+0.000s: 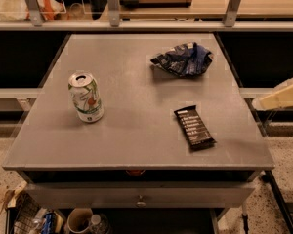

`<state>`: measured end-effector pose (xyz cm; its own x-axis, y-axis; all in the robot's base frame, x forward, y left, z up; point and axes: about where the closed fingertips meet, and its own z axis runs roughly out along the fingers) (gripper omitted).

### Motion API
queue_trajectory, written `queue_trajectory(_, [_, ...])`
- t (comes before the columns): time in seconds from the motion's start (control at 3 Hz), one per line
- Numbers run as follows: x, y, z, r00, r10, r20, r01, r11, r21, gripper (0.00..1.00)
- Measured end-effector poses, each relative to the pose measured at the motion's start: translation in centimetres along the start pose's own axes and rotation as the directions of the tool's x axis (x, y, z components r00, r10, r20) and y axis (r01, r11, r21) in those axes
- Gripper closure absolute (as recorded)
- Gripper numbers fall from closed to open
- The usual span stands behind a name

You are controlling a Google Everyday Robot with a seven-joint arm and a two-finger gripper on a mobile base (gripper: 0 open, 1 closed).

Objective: Pick blue chip bag

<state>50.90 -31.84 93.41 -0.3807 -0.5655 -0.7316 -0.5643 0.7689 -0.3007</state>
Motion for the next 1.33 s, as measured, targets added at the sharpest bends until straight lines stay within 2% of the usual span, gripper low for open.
queue_trajectory(0.33, [-1.8,-2.5,0.0,0.989,0.057,0.139,-0.067,0.9950,0.074,0.00])
queue_trajectory(0.67, [-1.8,-2.5,0.0,0.989,0.056,0.138,-0.067,0.9951,0.074,0.00])
queue_trajectory(1.0, [-2.7,-2.6,0.5,0.979,0.105,0.176,-0.112,0.9931,0.033,0.00])
queue_trajectory(1.33, [-5.1,-2.9,2.2,0.966,0.114,0.233,-0.118,0.9930,0.004,0.00])
